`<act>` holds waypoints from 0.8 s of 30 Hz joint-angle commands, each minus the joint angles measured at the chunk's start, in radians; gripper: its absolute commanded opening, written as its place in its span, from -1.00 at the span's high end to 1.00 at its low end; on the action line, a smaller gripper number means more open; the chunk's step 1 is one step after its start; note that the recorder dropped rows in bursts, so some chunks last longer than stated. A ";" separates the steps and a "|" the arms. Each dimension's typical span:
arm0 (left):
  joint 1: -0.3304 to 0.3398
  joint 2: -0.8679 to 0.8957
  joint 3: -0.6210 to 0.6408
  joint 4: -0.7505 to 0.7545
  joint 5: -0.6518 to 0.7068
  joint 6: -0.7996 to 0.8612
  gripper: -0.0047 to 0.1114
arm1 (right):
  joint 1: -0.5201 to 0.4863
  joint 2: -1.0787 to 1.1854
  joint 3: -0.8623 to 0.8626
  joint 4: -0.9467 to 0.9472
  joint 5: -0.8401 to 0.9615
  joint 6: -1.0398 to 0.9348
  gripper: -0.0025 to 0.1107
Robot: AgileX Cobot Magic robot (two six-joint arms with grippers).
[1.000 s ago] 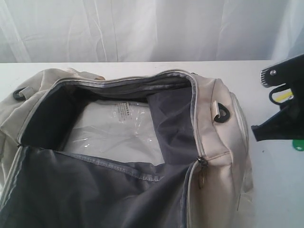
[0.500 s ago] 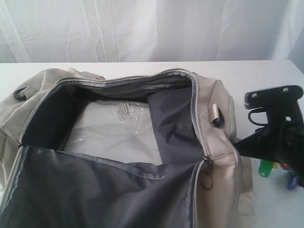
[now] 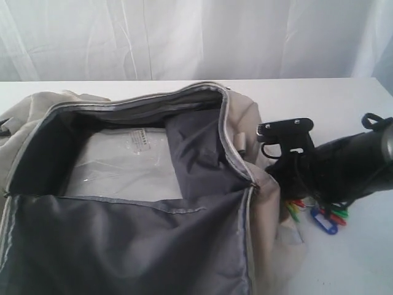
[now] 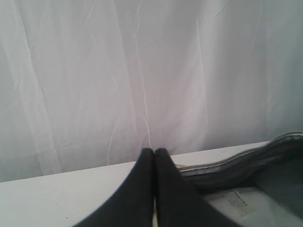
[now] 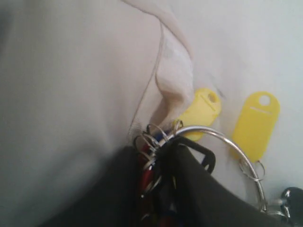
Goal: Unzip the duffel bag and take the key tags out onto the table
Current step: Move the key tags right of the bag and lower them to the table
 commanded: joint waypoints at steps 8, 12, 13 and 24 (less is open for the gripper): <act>-0.001 -0.008 0.004 -0.020 -0.005 -0.006 0.92 | 0.017 0.039 -0.095 0.016 0.325 0.024 0.96; -0.001 -0.008 0.004 -0.020 -0.007 -0.006 0.92 | 0.017 -0.053 -0.095 0.016 0.235 0.024 0.96; -0.001 -0.008 0.004 -0.020 -0.007 -0.006 0.92 | 0.017 -0.101 -0.095 0.016 0.143 0.024 0.96; -0.001 -0.008 0.004 -0.020 -0.005 -0.006 0.92 | 0.017 -0.374 0.050 0.105 -0.332 -0.301 0.96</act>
